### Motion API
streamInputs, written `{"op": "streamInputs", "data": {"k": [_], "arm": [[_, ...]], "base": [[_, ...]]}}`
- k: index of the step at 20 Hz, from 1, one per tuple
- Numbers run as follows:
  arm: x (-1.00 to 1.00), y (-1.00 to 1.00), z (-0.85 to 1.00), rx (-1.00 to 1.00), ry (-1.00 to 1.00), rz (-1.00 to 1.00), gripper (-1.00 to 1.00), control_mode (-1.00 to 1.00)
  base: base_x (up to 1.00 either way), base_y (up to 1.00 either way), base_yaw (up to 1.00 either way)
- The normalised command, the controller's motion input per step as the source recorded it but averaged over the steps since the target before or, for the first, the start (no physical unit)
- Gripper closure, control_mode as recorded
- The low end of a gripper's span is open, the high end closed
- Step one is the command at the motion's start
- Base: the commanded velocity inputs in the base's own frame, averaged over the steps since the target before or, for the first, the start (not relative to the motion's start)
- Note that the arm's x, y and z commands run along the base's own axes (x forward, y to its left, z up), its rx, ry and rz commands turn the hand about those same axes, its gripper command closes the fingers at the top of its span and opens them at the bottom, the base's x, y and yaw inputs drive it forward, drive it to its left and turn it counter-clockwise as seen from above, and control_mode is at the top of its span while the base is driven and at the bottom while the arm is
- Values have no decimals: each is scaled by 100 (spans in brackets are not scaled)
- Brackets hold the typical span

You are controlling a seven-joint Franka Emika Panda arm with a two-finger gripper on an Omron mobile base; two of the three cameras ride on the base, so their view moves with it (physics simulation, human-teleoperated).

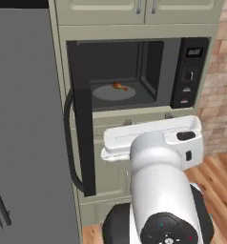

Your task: Close the microwave door.

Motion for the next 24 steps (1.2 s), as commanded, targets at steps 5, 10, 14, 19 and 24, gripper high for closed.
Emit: {"op": "streamInputs", "data": {"k": [5,10,14,19,24], "arm": [[-33,100,-27,-19,-1,-36,-100,-100],[-17,100,-43,-20,0,-34,-100,-100],[58,89,-77,-17,7,-16,-100,-100],[89,20,-47,-19,14,-14,-100,-100],[100,-39,-71,-5,2,-9,-100,-100]], "base": [[0,0,0],[0,0,0],[0,0,0],[0,0,0],[0,0,0]]}}
